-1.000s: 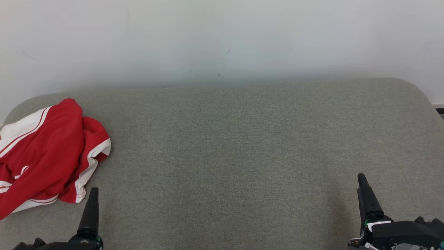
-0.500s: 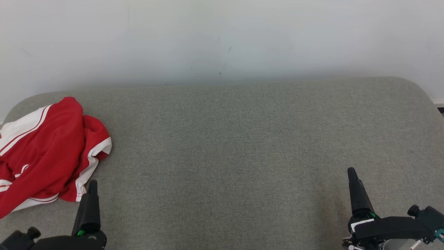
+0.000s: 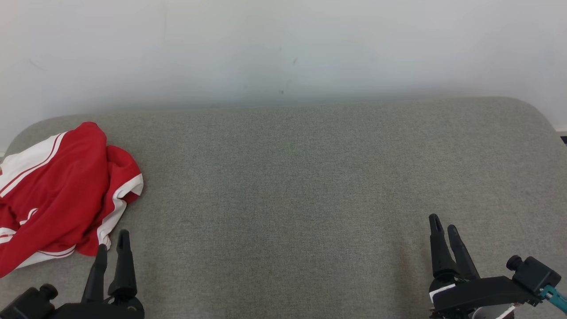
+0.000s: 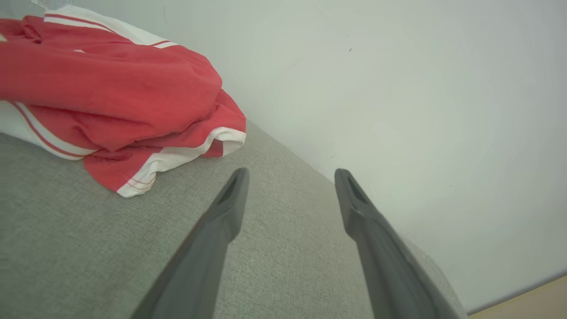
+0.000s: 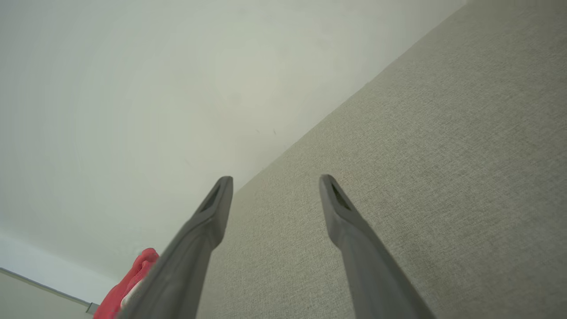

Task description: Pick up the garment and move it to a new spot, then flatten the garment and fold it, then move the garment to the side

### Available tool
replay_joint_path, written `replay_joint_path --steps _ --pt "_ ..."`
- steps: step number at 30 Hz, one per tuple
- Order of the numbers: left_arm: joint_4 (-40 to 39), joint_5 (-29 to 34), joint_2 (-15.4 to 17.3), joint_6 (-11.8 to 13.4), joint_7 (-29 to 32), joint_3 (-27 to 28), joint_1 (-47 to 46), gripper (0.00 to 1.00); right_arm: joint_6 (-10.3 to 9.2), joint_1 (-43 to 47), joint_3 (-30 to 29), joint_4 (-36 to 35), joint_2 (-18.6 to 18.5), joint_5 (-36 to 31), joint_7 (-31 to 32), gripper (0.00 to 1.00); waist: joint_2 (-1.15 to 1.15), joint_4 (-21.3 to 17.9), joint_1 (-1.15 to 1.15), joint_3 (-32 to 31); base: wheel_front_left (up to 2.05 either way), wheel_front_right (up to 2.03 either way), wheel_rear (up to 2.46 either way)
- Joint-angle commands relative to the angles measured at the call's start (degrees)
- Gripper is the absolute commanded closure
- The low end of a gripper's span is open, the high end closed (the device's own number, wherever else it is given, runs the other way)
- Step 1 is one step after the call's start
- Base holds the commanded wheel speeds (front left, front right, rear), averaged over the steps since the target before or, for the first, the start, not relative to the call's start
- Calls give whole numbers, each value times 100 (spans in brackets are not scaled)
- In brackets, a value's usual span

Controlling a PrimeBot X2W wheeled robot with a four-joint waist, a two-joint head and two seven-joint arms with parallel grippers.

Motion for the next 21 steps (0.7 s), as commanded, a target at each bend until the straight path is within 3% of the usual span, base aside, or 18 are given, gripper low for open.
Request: replay_joint_path --steps 1,21 --pt "-100 222 43 9 -64 0 7 0 -5 -92 31 -46 -20 -223 -62 0 0 2 0 2 0 0 0" --pt "-53 1728 132 164 -386 -158 143 0 -7 -27 282 176 -24 -1885 -384 0 0 18 0 -84 0 0 0"
